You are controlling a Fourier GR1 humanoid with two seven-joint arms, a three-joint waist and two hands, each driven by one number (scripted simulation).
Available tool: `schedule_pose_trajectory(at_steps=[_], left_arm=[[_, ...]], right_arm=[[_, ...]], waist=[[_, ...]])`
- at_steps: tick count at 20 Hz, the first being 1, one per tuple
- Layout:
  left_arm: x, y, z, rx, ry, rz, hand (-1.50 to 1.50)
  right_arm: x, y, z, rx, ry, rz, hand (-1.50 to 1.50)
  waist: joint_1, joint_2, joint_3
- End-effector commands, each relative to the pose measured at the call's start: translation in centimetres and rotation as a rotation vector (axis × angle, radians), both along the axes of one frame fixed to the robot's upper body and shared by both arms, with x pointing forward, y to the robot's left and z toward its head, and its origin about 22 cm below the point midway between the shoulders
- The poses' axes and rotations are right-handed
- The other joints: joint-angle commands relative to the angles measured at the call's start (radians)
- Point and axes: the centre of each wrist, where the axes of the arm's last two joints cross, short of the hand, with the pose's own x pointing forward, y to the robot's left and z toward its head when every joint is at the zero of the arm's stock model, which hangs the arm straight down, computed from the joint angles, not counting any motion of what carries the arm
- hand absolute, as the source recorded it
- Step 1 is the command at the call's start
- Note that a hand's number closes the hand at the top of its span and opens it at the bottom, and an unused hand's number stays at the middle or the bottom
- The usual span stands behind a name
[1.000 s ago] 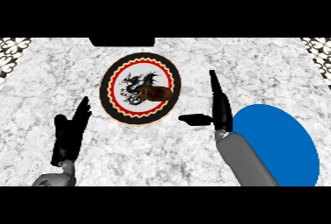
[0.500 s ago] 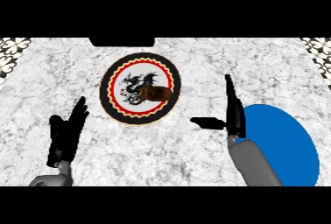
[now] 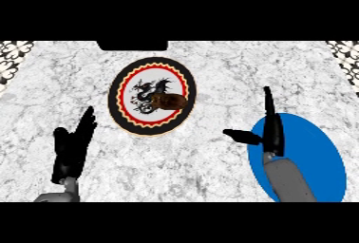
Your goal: Pick the sweet potato from the plate and place it in the plate
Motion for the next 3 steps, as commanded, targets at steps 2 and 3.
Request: schedule_pose_trajectory(at_steps=[2, 3], left_arm=[[-0.3, -0.2, 0.5, 0.006, -0.018, -0.012, 0.00], [-1.6, 0.1, -1.7, -0.003, -0.008, -0.008, 0.00]], right_arm=[[0.2, 0.4, 0.1, -0.048, 0.027, -0.029, -1.50], [-0.2, -1.4, -0.5, -0.047, 0.033, -0.035, -1.50]], waist=[[0.001, 0.000, 0.000], [0.001, 0.000, 0.000]])
